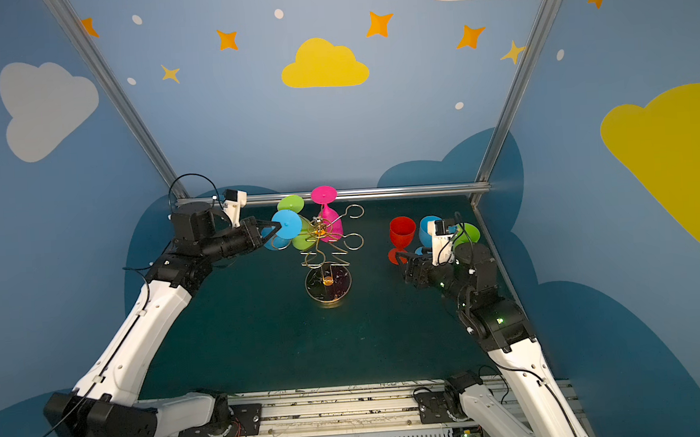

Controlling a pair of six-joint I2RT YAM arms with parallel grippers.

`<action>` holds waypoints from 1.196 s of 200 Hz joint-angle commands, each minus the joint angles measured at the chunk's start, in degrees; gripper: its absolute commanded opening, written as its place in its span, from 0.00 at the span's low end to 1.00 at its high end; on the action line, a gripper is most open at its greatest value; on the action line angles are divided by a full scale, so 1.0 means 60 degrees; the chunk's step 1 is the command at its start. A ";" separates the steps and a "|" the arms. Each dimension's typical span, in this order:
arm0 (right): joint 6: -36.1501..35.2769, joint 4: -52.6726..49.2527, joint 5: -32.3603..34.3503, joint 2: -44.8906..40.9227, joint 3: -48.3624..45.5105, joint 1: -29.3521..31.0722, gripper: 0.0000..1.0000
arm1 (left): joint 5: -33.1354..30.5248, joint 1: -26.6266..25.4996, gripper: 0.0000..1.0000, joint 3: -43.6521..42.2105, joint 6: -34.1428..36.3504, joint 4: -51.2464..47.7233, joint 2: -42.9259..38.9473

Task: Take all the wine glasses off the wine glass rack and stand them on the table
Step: 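Close the left gripper on the blue glass foot while right waits nearby, then lift the blue glass off the rack hook with the left gripper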

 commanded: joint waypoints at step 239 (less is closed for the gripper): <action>-0.2262 0.1945 -0.3320 0.0468 0.1472 0.1414 0.79 | 0.5615 0.3858 0.03 -0.0089 -0.7583 0.7127 -0.1922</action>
